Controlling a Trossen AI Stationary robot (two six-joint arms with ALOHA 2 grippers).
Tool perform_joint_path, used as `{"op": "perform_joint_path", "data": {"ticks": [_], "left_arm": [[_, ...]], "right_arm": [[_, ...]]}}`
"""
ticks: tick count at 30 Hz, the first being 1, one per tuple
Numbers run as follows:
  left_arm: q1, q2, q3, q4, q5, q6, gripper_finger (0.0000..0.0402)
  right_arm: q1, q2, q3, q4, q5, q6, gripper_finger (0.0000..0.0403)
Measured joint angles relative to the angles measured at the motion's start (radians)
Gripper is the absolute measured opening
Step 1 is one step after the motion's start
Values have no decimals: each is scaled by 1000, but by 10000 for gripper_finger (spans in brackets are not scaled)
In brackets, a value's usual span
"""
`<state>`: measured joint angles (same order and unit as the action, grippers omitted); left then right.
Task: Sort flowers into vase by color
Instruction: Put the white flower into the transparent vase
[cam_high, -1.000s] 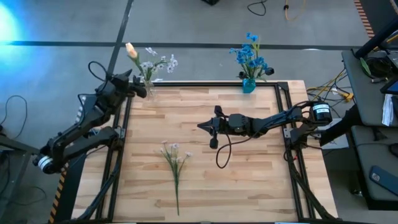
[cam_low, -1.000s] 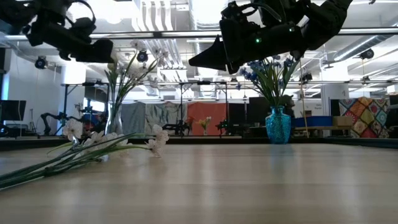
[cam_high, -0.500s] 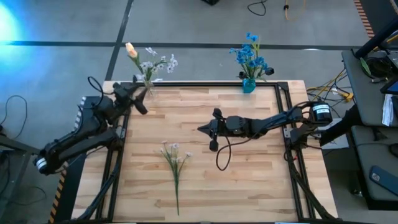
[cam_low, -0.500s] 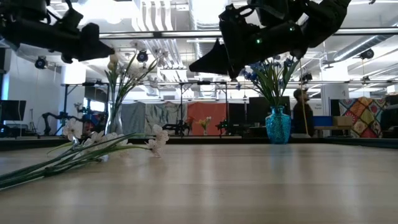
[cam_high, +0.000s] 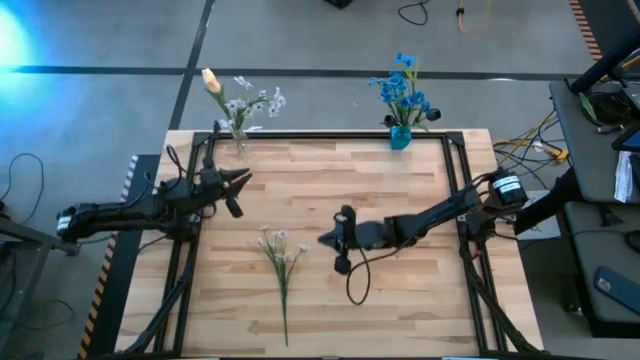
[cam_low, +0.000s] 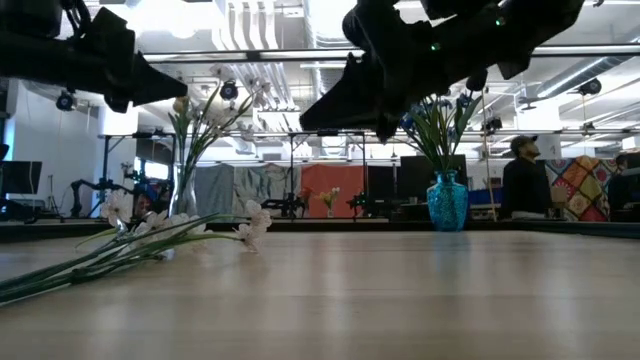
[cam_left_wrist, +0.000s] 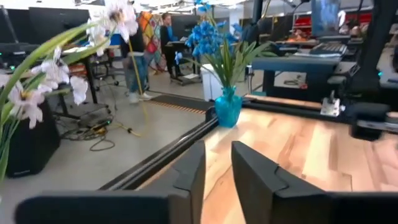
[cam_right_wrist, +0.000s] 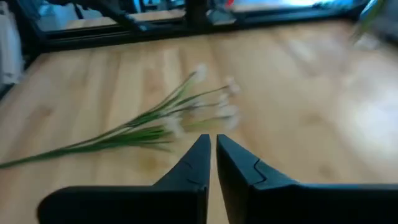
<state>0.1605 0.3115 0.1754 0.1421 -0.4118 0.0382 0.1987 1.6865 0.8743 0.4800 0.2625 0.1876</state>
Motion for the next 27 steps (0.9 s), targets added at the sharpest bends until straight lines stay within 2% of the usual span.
{"op": "perform_joint_path", "data": {"ticks": [4,8,15,22,27], "left_arm": [[-108,3,-9,4,-117,0,34],[-169,2,-9,25,-149,4,13],[-181,3,-9,21,-156,4,1],[-180,6,-9,22,-157,5,1],[-181,6,-9,17,-157,9,1]], "right_arm": [[39,91,63,0,11,140,64],[55,196,171,-44,35,279,123],[60,385,443,-336,36,504,208],[71,541,723,-589,26,560,234],[86,582,855,-741,25,561,235]]}}
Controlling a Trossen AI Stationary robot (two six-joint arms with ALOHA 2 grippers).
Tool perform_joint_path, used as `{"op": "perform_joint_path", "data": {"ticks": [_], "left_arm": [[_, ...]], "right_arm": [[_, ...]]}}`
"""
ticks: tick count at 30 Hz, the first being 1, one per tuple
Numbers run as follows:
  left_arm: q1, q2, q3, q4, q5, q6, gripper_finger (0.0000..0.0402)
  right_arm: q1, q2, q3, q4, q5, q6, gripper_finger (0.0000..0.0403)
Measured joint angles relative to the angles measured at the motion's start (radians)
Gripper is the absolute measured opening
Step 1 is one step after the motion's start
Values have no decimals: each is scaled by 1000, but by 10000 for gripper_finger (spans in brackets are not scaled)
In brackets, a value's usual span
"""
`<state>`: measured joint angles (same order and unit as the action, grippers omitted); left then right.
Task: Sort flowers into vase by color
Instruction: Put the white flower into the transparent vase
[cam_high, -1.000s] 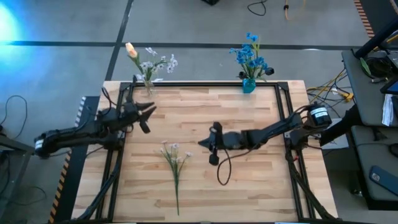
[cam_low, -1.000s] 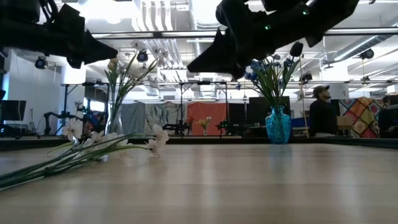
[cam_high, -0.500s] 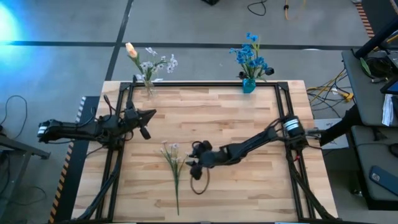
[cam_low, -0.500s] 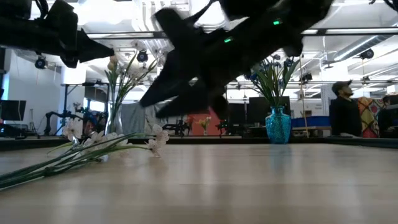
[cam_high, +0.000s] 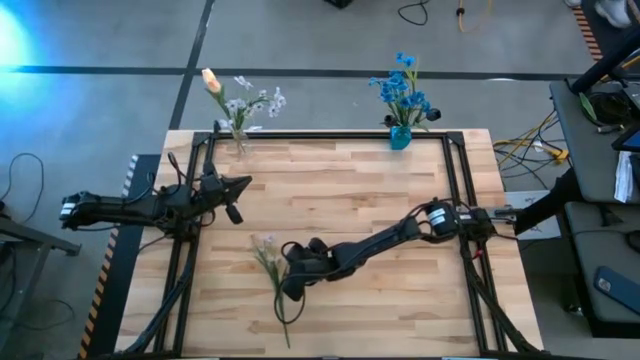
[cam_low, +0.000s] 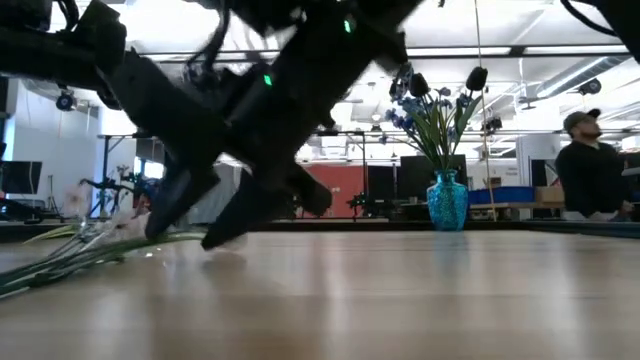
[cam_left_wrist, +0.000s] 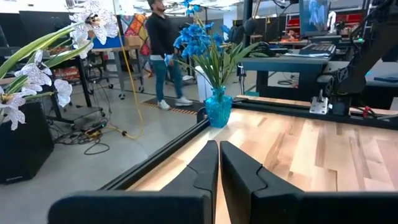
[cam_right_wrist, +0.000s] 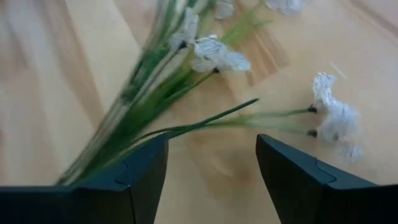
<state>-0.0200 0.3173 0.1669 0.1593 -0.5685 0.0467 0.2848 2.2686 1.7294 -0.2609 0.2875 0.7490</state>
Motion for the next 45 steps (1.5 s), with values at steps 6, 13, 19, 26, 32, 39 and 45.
{"op": "perform_joint_path", "data": {"ticks": [6,13,19,26,32,39,45], "left_arm": [[0,5,0,-6,0,0,1],[0,8,0,-5,1,-7,0],[0,8,0,-6,1,-8,0],[0,9,0,-5,2,-13,0],[-1,10,0,-5,5,-24,0],[-22,11,-45,38,21,-43,0],[-56,6,-146,207,54,-57,0]], "right_arm": [[10,17,106,-99,1,-2,235],[7,83,165,-107,-7,-5,216],[1,120,204,-101,-7,-37,156],[-17,120,197,-109,31,-139,22],[-58,94,197,-172,23,-254,10],[-131,54,196,-217,22,-487,9],[-169,5,196,-310,27,-599,47]]}}
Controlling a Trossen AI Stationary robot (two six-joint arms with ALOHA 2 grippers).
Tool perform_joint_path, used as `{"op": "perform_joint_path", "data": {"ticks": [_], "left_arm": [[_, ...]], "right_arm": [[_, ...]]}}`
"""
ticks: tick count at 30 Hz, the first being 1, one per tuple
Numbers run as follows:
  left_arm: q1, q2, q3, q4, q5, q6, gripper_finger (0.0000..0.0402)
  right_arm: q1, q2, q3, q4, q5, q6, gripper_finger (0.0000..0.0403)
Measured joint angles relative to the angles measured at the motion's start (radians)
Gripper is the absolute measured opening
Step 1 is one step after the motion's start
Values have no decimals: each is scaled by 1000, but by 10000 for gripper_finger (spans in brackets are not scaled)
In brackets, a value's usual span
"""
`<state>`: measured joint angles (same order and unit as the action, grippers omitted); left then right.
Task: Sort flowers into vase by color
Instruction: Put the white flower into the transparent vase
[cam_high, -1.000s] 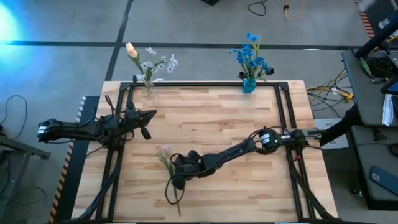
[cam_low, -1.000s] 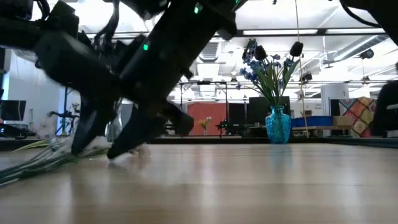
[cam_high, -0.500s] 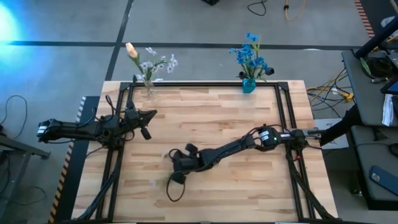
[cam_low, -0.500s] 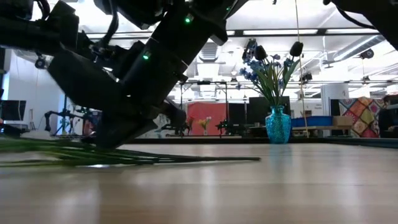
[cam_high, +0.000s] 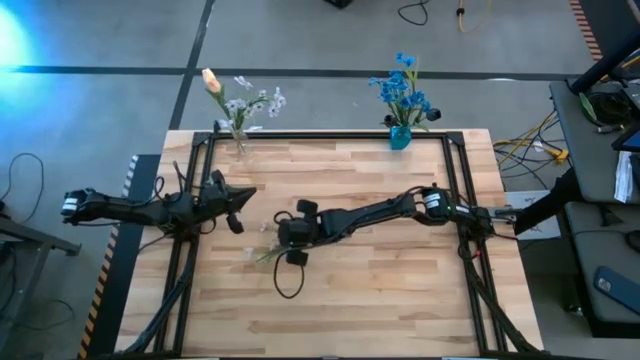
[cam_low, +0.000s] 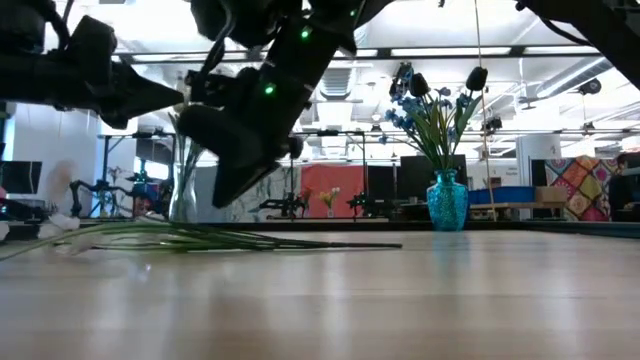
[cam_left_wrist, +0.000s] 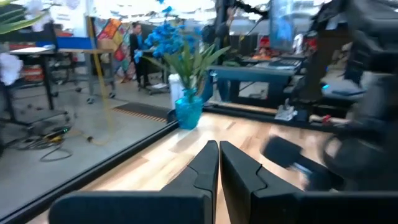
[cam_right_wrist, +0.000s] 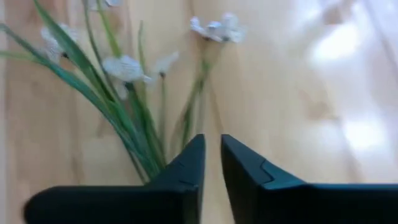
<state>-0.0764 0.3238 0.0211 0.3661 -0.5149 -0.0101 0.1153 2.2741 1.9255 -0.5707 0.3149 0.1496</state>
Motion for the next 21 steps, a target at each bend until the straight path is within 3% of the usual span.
{"op": "perform_joint_path", "data": {"ticks": [6,11,16,21], "left_arm": [[-46,7,-2,18,4,14,0],[-74,10,15,26,3,50,0],[-80,14,16,25,3,53,0],[-80,31,16,21,2,53,0]], "right_arm": [[-5,-57,1,-139,-20,-29,139],[-9,-44,-13,-162,-207,-35,202],[-15,-8,-16,-150,-211,-38,226],[-25,18,-16,-143,-212,-35,219]]}}
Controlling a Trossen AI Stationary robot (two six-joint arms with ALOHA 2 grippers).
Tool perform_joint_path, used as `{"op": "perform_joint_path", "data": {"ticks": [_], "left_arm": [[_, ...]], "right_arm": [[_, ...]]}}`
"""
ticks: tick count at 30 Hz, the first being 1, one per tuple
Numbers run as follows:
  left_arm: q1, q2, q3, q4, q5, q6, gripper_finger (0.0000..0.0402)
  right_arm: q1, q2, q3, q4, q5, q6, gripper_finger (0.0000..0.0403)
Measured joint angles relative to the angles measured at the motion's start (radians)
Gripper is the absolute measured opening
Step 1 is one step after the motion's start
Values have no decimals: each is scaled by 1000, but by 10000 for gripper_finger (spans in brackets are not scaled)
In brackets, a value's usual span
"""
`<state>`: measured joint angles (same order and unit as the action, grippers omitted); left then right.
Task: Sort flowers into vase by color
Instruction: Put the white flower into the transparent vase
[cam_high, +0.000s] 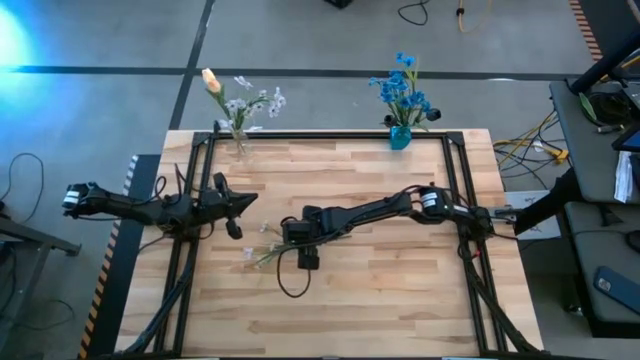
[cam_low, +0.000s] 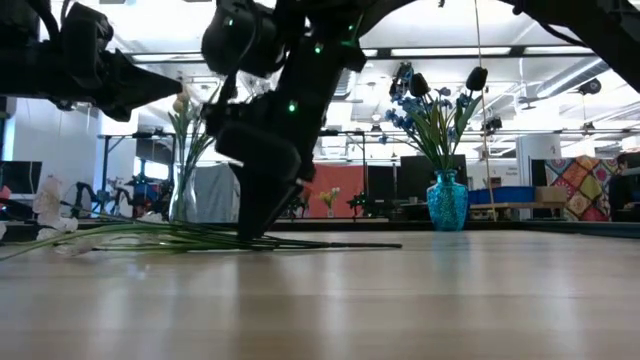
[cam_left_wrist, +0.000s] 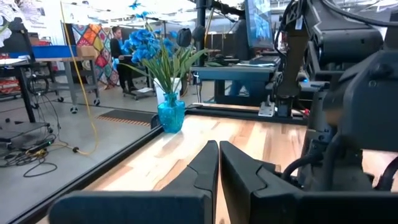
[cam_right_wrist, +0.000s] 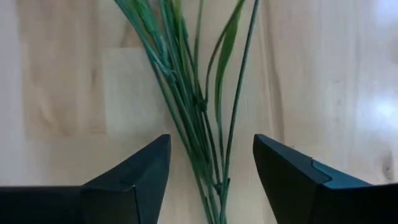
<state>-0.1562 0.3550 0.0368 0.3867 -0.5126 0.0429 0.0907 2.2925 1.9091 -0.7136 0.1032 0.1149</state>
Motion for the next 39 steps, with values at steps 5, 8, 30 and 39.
{"op": "perform_joint_path", "data": {"ticks": [5,8,30,39], "left_arm": [[0,8,0,3,0,0,0],[0,8,0,4,0,-2,0],[-1,-113,0,1,86,89,0],[-1,-230,31,-13,185,137,0]], "right_arm": [[-12,15,0,5,-7,42,170],[-13,17,0,10,-14,30,117],[19,-106,-238,409,136,-39,9],[5,-370,-589,820,209,-93,9]]}}
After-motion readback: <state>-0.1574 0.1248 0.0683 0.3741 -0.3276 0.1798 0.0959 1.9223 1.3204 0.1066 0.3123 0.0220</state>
